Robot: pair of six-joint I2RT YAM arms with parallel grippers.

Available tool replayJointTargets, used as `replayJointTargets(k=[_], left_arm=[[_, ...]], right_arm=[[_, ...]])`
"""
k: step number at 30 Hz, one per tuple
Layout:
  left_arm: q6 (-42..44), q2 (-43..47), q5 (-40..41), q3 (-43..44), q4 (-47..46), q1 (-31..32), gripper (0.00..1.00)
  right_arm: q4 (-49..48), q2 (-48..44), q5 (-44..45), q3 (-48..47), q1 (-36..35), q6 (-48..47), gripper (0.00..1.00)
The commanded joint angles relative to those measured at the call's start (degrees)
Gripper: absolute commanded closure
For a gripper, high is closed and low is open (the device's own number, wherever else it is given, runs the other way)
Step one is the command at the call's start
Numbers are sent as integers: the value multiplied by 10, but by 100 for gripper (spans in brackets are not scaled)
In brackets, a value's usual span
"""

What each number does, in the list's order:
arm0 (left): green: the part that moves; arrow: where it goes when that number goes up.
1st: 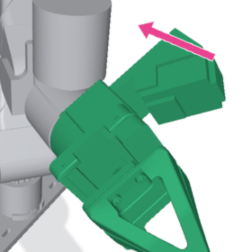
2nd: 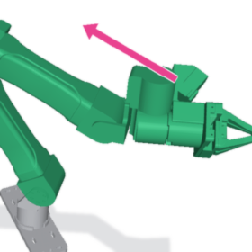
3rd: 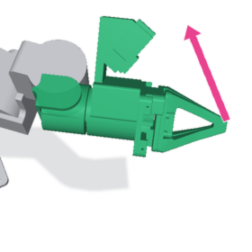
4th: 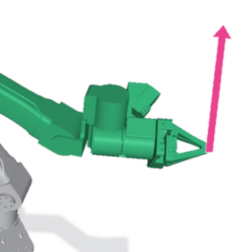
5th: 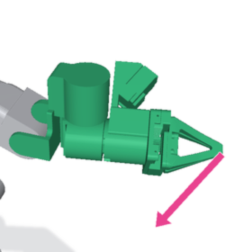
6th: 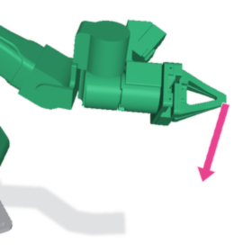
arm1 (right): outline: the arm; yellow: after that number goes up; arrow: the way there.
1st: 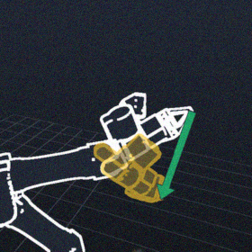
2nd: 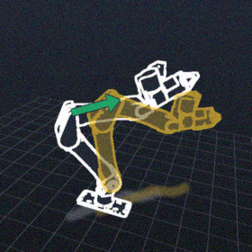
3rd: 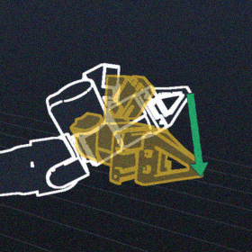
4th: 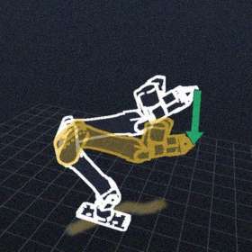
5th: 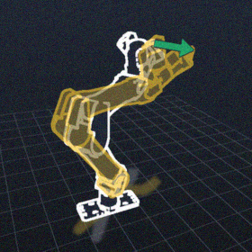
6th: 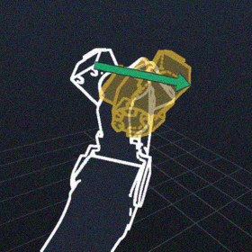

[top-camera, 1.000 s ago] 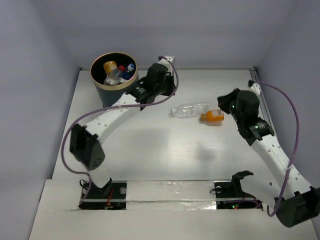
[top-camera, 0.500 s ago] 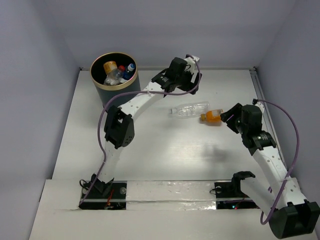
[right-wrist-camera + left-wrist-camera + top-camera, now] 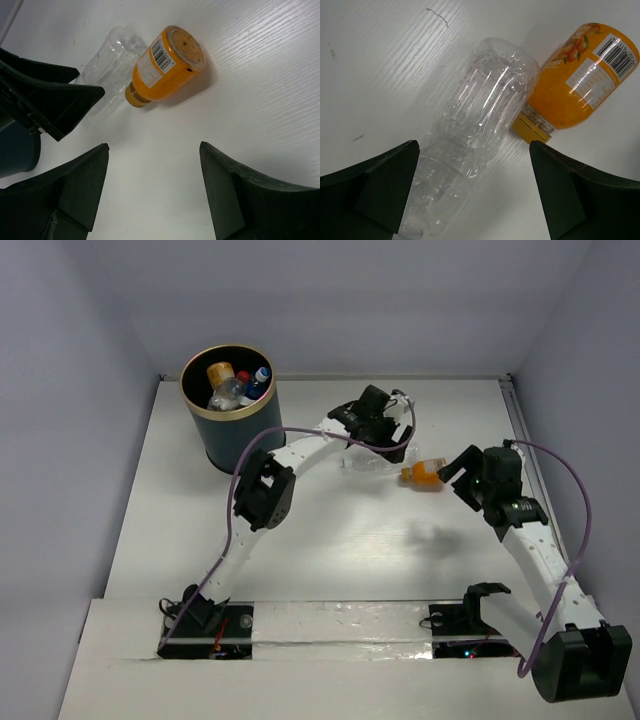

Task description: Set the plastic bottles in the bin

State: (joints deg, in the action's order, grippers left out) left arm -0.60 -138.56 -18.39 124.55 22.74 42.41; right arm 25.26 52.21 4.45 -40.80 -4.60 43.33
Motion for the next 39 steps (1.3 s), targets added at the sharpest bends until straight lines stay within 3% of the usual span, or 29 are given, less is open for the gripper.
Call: replayJointTargets(k=[1,5,9,12,19,22,23,28,35,39], left_arm=[[20,6,-21,30,-4,4,9],[24,-14,13,26,1,4,11],[19,-21,60,18,-1,4,16],[20,-10,79,-10,-8,4,18],[10,34,137,-93,-31,-1,27],[-18,56,127,-136,-52,-1,38],[-28,76,125,-149,-59,-1,46],[-70,143,122,-223,-103,-1,60],[-109,282,103,-250,-119,-1,64],[-119,350,120,-218,-101,-7,64]], right_arm=[[-23,4,-15,-4,10,-11,21],[-39,25,-24,1,22,-4,18],[-59,78,-37,-8,28,8,4],[-78,112,-39,-26,33,16,0],[-86,234,-32,-98,33,25,0],[-96,277,-36,-116,33,38,0],[-103,286,-39,-127,33,42,0],[-91,359,-39,-174,33,58,0],[-65,438,-39,-237,33,70,0],[-28,493,-47,-296,33,59,5]])
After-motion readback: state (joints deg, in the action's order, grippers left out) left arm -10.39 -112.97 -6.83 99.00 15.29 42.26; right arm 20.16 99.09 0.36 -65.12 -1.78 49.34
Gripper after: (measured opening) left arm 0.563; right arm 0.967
